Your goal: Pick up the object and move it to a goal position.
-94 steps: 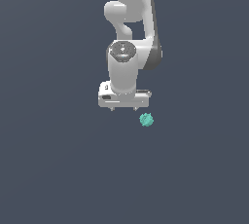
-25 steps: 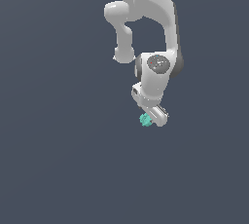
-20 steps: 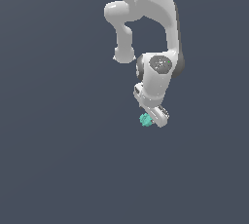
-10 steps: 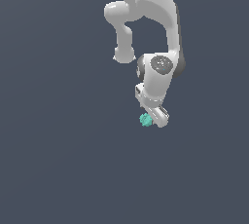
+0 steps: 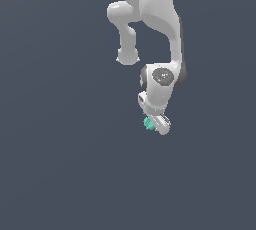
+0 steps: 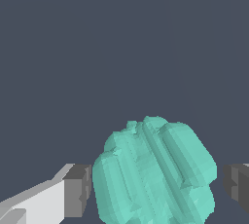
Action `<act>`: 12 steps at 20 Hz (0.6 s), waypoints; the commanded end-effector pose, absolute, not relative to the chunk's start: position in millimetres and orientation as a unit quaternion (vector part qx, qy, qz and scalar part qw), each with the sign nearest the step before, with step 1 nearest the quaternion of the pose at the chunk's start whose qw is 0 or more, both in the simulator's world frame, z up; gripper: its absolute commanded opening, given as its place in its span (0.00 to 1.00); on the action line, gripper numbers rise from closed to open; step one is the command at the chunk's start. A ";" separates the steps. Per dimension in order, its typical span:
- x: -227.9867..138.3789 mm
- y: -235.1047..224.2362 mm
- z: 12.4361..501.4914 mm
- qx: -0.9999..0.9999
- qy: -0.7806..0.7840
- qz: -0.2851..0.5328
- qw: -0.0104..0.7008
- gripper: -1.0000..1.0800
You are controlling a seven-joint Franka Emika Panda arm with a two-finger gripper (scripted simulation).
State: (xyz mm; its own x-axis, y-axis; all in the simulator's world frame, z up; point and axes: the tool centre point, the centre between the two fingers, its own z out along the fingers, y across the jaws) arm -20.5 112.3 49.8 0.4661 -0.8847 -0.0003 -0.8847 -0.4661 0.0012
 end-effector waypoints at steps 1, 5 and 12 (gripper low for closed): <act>-20.0 112.5 42.3 0.856 -0.517 0.000 0.000 0.96; -19.3 112.7 40.0 0.856 -0.517 0.000 0.000 0.00; -19.3 112.7 40.0 0.856 -0.517 0.000 0.000 0.00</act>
